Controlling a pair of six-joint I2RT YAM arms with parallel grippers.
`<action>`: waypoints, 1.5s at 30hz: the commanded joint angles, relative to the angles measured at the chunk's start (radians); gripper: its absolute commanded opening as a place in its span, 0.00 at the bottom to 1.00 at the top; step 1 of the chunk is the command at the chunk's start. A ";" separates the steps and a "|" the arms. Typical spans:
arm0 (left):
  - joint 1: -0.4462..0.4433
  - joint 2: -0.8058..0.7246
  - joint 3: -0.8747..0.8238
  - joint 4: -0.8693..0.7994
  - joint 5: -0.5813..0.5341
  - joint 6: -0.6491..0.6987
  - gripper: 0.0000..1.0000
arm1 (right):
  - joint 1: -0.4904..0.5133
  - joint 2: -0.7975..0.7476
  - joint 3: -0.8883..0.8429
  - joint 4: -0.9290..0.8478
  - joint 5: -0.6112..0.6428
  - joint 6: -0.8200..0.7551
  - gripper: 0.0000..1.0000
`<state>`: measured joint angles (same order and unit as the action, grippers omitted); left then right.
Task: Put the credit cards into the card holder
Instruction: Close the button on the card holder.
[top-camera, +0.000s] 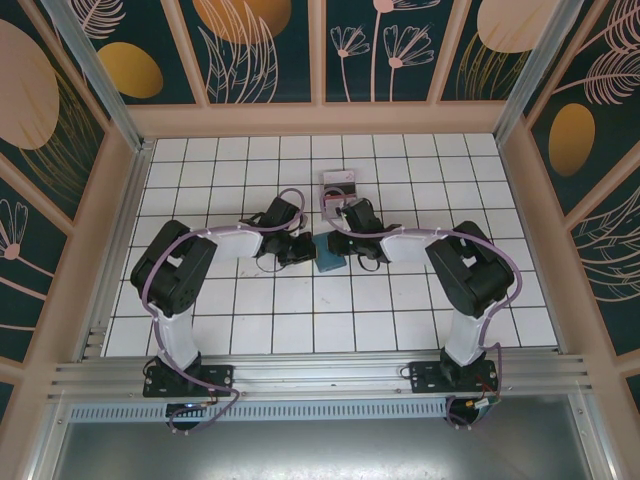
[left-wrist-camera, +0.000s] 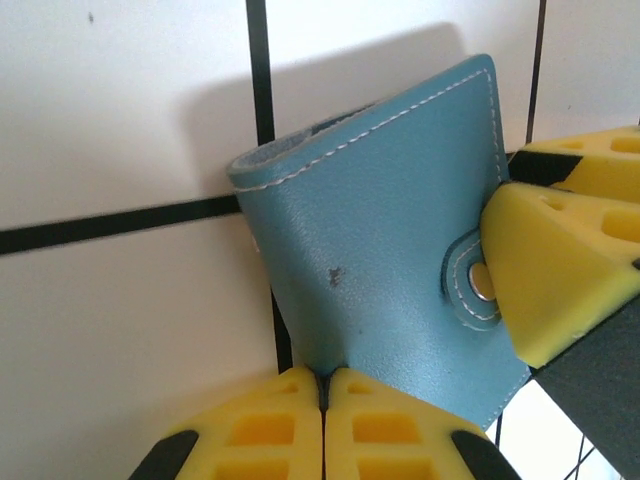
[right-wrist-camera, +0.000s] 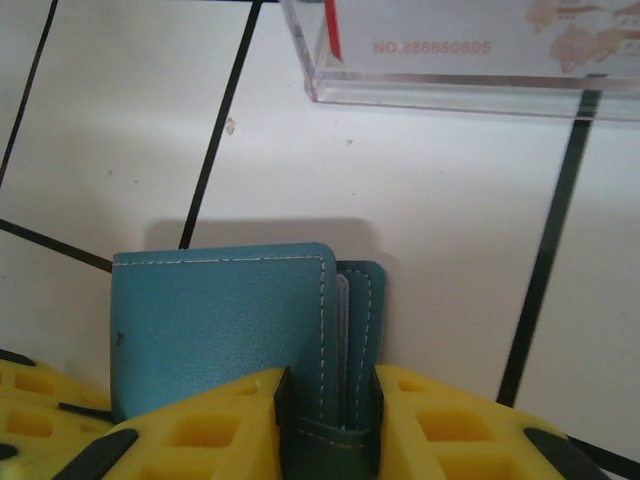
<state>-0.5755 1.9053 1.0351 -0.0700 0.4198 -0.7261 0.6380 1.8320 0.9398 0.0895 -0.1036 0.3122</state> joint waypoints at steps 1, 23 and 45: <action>-0.004 0.113 0.011 0.101 -0.115 0.015 0.07 | 0.069 0.051 -0.085 -0.172 -0.067 -0.022 0.29; 0.000 0.126 0.016 0.121 -0.128 0.017 0.06 | 0.196 0.124 -0.063 -0.298 0.162 -0.021 0.28; 0.038 -0.088 -0.002 0.149 -0.209 0.079 0.35 | 0.066 -0.118 0.101 -0.277 0.140 -0.019 0.47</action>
<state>-0.5541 1.8999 1.0393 0.0116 0.3164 -0.6857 0.7368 1.7832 0.9913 -0.0967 0.1711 0.3309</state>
